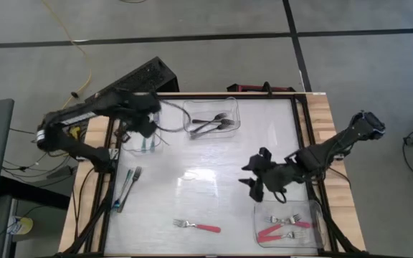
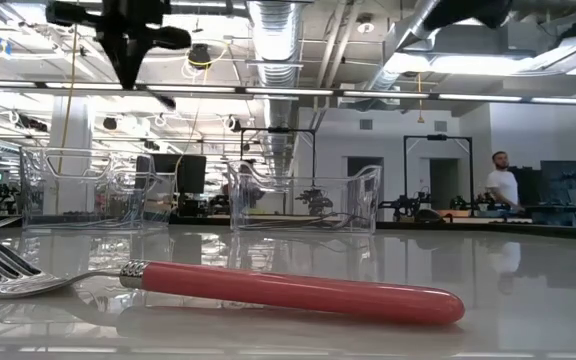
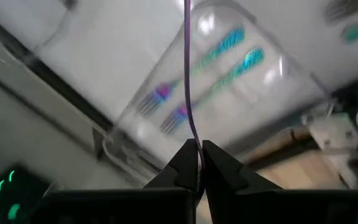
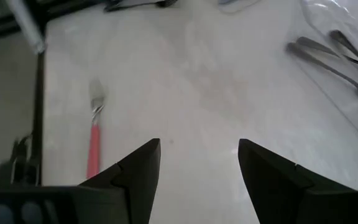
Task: Sort silverware by color (type)
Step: Put the purple fork into the top left transparent bin
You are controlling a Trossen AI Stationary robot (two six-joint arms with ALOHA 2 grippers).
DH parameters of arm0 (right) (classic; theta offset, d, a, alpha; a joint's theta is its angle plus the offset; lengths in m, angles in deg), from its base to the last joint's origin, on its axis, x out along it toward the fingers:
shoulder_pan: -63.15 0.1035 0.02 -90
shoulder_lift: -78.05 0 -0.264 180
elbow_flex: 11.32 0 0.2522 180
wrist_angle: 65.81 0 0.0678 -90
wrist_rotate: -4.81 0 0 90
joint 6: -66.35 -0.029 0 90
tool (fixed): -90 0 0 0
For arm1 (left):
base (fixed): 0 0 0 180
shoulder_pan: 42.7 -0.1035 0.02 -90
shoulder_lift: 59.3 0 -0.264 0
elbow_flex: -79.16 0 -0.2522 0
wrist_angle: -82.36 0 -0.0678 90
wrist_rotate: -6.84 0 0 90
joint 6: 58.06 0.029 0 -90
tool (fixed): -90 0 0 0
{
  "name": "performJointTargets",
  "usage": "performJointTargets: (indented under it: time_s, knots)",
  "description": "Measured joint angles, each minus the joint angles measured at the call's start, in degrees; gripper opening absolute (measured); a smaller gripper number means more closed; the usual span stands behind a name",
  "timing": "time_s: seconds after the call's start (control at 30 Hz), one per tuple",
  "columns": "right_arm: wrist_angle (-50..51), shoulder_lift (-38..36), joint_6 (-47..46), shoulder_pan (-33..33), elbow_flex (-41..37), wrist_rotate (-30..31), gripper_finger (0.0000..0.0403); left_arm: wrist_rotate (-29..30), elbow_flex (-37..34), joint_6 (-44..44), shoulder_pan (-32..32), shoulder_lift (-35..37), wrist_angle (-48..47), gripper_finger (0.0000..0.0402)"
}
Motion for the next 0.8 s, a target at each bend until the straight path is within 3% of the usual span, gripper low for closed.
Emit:
performJointTargets:
  time_s: [0.1, 0.2, 0.4, 0.63, 0.8]
  knots:
    - [0.3, 0.0, -1.5, -2.0, 0.0, 0.0, 0.0238, -6.8, 0.1, 6.8, -5.8, 3.8, 0.8, 0.0000]
    - [0.5, 0.0, -2.0, -3.6, 0.0, 0.0, 0.0238, -8.5, 0.0, 13.8, -10.8, 5.5, -0.5, 0.0000]
    - [0.5, 0.0, -1.9, -5.3, 0.0, -0.1, 0.0238, -4.9, -1.7, 24.9, -18.0, 4.6, -0.8, 0.0000]
    - [0.5, 0.0, -3.5, -2.9, 0.0, -0.2, 0.0238, -2.5, -2.2, 29.0, -21.9, 1.8, 0.1, 0.0000]
    - [0.4, 0.1, -3.7, -1.0, 0.0, -0.2, 0.0238, 0.3, -2.2, 26.5, -22.9, -0.9, 0.1, 0.0000]
